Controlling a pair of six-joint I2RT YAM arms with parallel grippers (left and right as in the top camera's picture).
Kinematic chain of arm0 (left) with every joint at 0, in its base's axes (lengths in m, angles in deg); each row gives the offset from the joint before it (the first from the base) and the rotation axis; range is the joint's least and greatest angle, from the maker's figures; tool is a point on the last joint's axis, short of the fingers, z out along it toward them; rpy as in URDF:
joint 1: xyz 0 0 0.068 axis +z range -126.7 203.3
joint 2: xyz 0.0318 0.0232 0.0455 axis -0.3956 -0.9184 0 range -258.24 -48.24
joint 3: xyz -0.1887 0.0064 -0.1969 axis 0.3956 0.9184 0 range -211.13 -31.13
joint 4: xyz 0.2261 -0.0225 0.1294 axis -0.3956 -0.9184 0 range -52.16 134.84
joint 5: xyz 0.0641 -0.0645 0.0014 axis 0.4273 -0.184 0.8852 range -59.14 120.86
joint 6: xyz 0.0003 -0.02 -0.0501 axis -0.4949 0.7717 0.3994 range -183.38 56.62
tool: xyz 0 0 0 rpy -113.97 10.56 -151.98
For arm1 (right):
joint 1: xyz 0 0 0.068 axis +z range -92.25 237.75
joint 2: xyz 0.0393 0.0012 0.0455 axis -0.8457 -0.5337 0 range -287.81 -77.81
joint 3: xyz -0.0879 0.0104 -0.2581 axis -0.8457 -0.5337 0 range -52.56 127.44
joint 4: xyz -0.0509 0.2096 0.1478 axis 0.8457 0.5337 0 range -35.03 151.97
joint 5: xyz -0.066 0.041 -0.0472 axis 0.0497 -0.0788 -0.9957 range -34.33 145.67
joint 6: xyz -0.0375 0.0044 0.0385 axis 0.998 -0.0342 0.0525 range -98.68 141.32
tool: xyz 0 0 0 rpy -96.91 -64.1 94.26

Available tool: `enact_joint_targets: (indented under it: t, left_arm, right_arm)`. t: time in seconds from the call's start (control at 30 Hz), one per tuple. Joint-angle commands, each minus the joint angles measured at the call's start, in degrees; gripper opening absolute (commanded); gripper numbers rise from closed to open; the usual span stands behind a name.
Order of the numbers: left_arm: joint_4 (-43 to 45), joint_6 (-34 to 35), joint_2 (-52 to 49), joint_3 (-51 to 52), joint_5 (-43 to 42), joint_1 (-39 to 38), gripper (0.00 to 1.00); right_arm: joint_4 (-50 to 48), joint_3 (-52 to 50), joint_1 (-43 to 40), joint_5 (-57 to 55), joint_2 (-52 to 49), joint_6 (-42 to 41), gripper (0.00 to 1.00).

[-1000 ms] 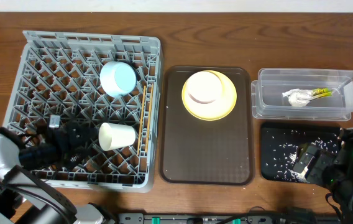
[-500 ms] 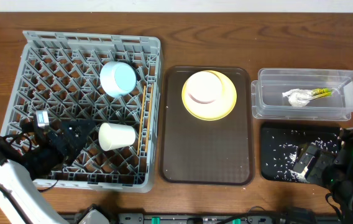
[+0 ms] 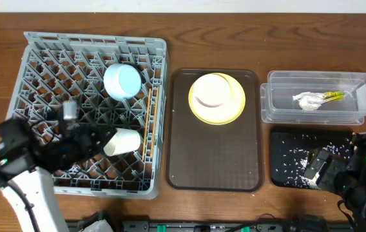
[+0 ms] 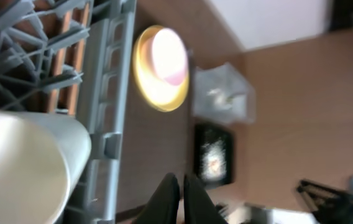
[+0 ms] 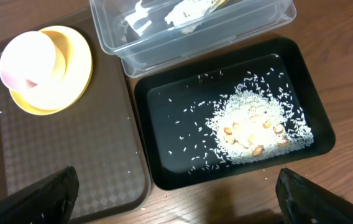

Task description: Sort waste into correct bins and load items into the dishwasher

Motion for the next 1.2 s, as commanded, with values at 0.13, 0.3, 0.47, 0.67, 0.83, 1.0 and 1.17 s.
enact_joint_targets:
  t: [0.13,0.3,0.47,0.67,0.83,1.0,1.17]
  left_arm:
    - [16.0,25.7,0.1,-0.9,25.9,-17.9,0.08]
    - [18.6,29.9,-0.6,-0.8,43.2,-26.4,0.08]
    - [14.4,30.0,-2.2,-0.8,51.5,-29.0,0.08]
    - [8.0,29.9,-2.4,-0.8,60.2,-27.7,0.08]
    - [6.5,29.9,-2.4,-0.8,63.0,-27.1,0.08]
    - [6.5,29.9,-2.4,-0.9,63.0,-27.1,0.08]
    - [7.4,29.9,-1.7,-2.7,64.3,-27.1,0.08]
  right_arm:
    - [0.0,0.2,-0.3,0.0,0.0,-0.5,0.99]
    - [0.0,0.2,-0.3,0.0,0.0,-0.5,0.99]
    - [0.0,0.2,-0.3,0.0,0.0,-0.5,0.99]
    - [0.0,0.2,-0.3,0.0,0.0,-0.5,0.99]
    - [0.0,0.2,-0.3,0.0,0.0,-0.5,0.99]
    - [0.0,0.2,-0.3,0.0,0.0,-0.5,0.99]
    - [0.0,0.2,-0.3,0.0,0.0,-0.5,0.99]
